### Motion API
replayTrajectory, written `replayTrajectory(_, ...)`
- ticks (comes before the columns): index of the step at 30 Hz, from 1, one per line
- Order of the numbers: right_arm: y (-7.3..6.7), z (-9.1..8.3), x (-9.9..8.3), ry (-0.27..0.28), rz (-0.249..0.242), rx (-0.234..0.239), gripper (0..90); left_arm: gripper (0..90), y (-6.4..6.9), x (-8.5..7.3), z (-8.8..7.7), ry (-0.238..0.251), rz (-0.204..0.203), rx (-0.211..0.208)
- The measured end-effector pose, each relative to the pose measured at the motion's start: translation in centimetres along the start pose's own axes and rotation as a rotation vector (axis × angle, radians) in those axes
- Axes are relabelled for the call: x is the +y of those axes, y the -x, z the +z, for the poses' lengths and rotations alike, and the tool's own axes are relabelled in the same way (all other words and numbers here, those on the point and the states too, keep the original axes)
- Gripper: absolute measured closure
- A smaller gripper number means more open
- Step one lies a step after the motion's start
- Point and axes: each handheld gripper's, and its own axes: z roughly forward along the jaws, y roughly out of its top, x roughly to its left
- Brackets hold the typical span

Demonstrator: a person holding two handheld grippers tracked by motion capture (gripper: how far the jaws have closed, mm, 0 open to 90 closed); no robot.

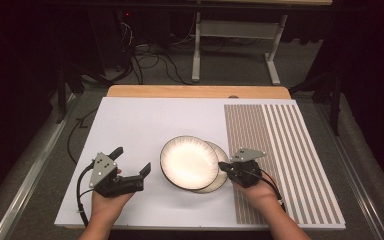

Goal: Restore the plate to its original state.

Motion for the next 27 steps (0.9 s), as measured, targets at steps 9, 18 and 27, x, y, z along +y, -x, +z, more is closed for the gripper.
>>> replayTrajectory(9,0.25,-0.25,-0.06,0.004,0.002,-0.011,90.0,0.1,-0.06,-0.01,0.00,-0.004,0.003,0.001)
replayTrajectory(18,0.79,-0.78,-0.19,0.006,0.018,-0.022,90.0,0.1,-0.29,-0.02,-0.13,-0.004,0.001,0.005)
replayTrajectory(27,0.84,-0.88,-0.21,0.011,0.013,-0.030,90.0,0.1,-0.34,-0.03,-0.16,-0.006,0.003,0.008)
